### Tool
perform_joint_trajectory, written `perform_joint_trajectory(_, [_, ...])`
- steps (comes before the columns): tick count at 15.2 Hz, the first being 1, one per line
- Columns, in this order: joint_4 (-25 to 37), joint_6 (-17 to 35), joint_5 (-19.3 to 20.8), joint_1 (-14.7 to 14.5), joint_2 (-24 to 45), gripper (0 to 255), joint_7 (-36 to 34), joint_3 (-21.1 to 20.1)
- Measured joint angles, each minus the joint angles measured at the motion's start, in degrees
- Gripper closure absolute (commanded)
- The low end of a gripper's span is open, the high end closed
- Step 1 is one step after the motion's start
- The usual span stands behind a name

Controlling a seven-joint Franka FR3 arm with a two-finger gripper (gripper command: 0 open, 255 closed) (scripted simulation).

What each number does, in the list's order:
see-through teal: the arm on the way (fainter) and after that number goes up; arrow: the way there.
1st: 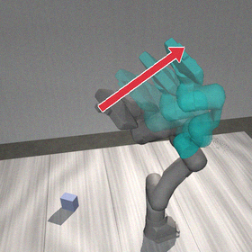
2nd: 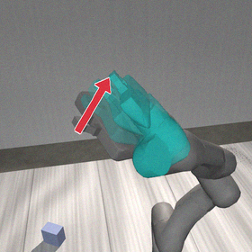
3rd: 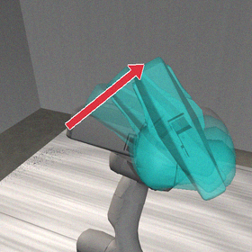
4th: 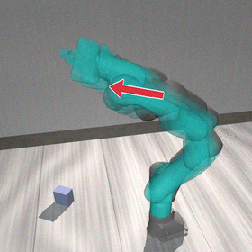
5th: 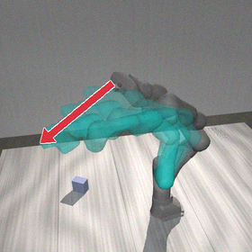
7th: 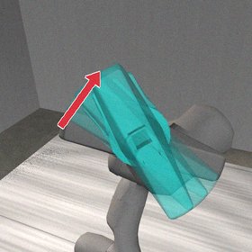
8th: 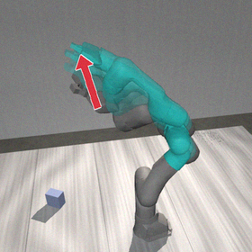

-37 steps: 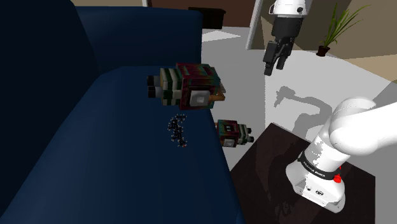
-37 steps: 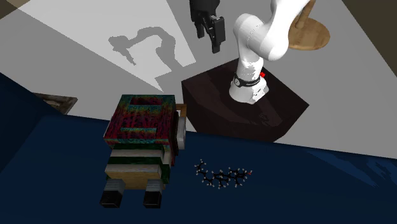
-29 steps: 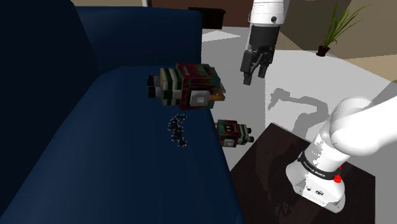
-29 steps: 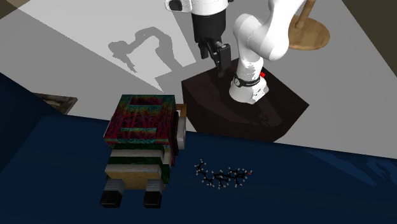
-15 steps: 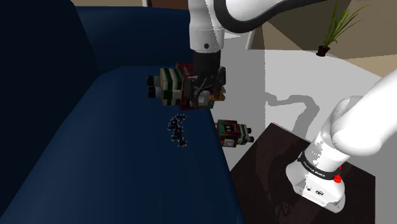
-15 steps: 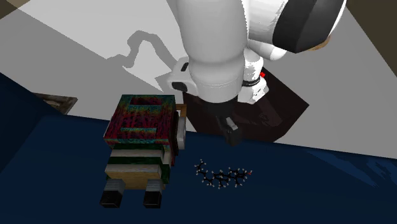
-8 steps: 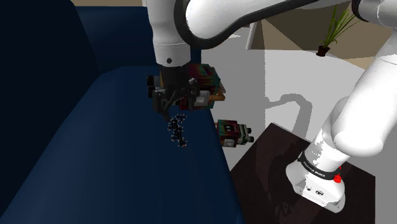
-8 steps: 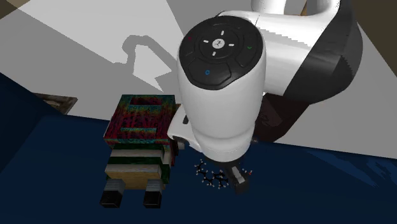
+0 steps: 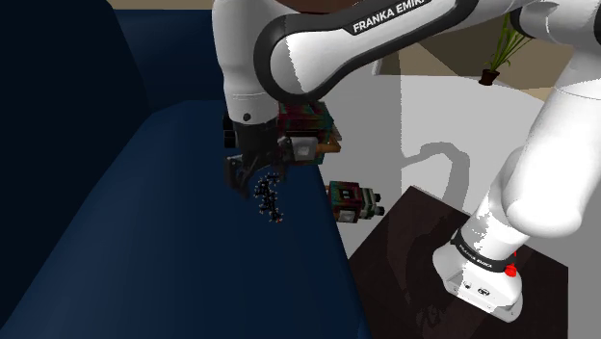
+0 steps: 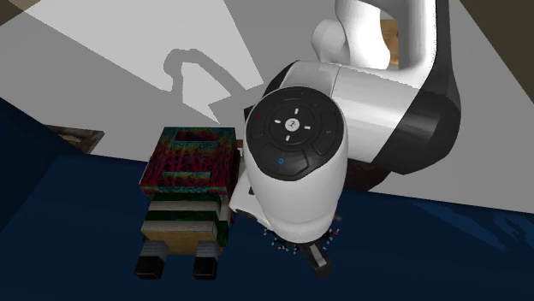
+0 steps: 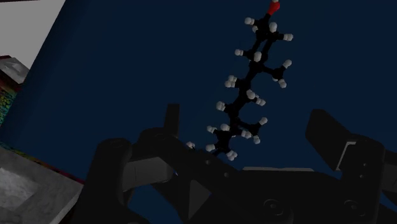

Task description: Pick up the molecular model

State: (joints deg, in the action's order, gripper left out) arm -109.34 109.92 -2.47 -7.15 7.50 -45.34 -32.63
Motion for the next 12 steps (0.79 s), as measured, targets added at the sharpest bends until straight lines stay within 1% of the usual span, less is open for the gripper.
perform_joint_trajectory(1, [-0.5,0.5,0.0,0.0,0.1,0,0.0,0.0])
perform_joint_trajectory(2, [-0.6,0.7,0.1,0.0,0.1,255,0.0,0.0])
perform_joint_trajectory(12, [-0.8,1.0,0.1,0.0,0.2,255,0.0,0.0])
